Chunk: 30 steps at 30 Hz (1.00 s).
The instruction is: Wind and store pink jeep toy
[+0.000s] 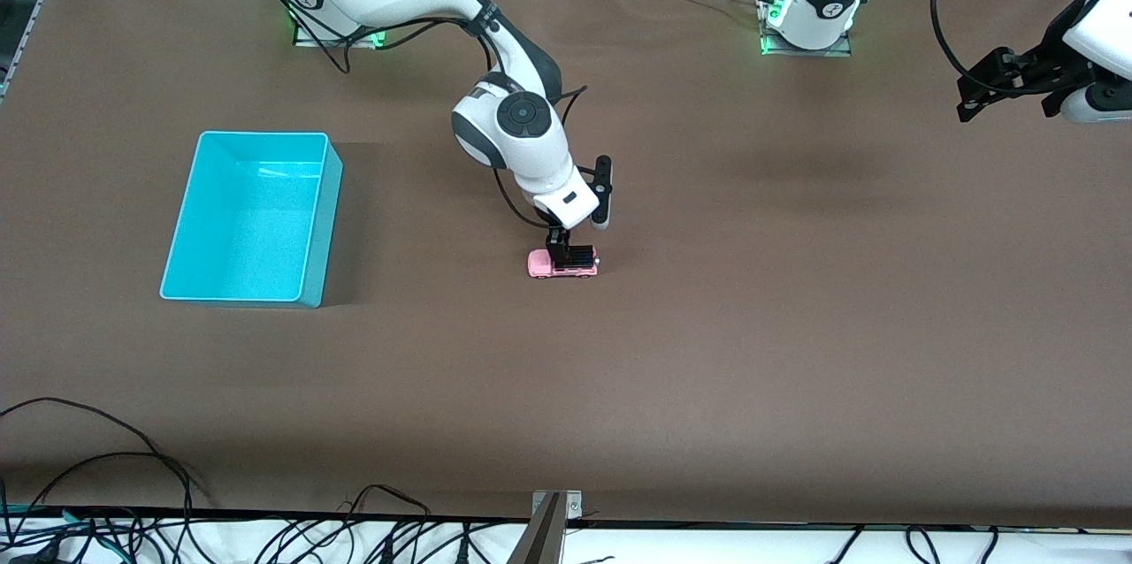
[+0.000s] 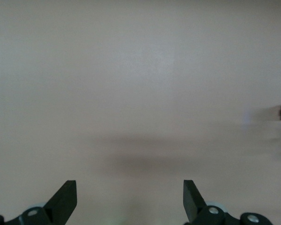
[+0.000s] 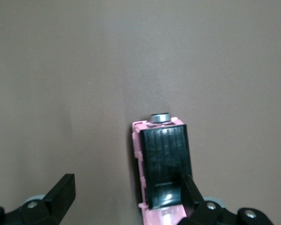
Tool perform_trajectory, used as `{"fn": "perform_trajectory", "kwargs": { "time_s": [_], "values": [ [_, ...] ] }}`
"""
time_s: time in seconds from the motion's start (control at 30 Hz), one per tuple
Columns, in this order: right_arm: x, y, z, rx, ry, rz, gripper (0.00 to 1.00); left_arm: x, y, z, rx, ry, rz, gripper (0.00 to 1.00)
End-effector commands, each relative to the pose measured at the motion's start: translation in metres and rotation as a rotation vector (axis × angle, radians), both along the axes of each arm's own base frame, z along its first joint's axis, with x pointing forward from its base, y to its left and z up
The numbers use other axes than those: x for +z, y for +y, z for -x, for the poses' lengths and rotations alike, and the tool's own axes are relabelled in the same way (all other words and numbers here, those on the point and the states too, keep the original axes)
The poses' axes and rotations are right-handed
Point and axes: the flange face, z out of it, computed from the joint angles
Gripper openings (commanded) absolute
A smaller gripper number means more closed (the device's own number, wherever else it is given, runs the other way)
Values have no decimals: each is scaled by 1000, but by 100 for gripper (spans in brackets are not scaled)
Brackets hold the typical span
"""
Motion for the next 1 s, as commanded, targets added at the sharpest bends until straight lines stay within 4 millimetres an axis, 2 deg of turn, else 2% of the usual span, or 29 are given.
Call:
{"fn": "perform_trajectory", "kwargs": {
  "time_s": [0.0, 0.37, 0.53, 0.73, 0.97],
  "values": [
    [-9, 8, -10, 34, -34, 3, 100, -1, 5, -5, 18, 18, 22, 100],
    [-28, 3, -14, 49, -53, 8, 100, -2, 6, -6, 16, 20, 27, 100],
    [-23, -1, -21, 42, -62, 6, 100, -3, 5, -7, 15, 23, 27, 100],
    [-8, 0, -31, 26, -80, -9, 100, -3, 4, -7, 13, 23, 27, 100],
    [-18, -1, -30, 29, -74, -7, 100, -4, 5, -7, 13, 27, 29, 100]
  ]
}}
